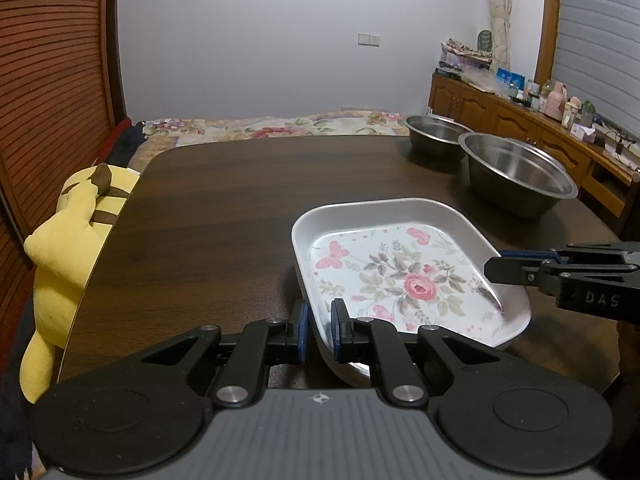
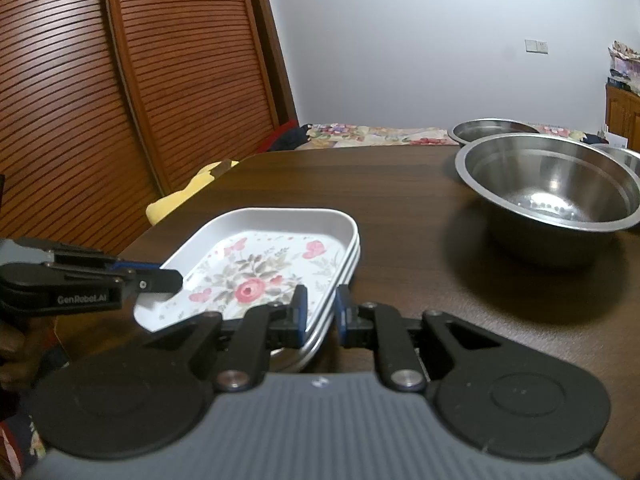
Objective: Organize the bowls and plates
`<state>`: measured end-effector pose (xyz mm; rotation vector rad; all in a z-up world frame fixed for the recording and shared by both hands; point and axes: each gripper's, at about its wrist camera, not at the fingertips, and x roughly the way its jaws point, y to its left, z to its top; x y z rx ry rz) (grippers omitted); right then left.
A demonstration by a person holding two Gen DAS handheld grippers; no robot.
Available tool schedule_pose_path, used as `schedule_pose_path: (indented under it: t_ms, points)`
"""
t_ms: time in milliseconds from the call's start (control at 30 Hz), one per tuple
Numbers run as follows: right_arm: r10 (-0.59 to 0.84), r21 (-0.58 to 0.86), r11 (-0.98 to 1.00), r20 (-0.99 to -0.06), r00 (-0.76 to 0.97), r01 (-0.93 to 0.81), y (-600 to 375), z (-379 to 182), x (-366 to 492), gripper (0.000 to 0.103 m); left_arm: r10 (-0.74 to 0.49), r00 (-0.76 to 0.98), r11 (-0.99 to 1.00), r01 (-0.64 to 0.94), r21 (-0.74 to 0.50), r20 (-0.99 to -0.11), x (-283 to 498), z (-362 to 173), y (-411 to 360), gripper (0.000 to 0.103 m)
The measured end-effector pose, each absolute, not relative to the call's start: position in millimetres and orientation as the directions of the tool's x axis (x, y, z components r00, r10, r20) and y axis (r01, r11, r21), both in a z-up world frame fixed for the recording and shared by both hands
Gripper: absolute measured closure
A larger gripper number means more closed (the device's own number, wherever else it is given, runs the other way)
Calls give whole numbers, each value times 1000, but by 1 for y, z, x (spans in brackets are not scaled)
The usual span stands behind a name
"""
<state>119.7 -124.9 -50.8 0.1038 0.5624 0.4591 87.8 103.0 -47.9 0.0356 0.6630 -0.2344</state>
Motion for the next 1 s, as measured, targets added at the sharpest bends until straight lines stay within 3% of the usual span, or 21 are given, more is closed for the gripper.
schedule_pose_path:
  t_ms: [333, 633, 800, 933, 1000]
  points:
    - [455, 248, 890, -436, 776, -383, -144, -32, 114, 86, -233, 794, 966, 254, -43, -562, 89, -20, 94, 88]
    - [398, 230, 915, -378, 836, -331, -181, -14, 116, 86, -295, 802, 946, 320, -43, -519, 107, -1, 52, 65]
    - [334, 233, 936, -352, 874, -264, -213, -9, 117, 86, -336, 807, 930, 366, -34, -486, 117, 8, 24, 39]
    - [291, 231, 947, -335, 896, -221, -237, -4, 118, 84, -353, 809, 921, 389, -23, -470, 128, 15, 3, 37]
    - [267, 221, 954, -330, 905, -201, -246, -4, 118, 75, -358, 808, 918, 396, -19, -468, 134, 17, -7, 33]
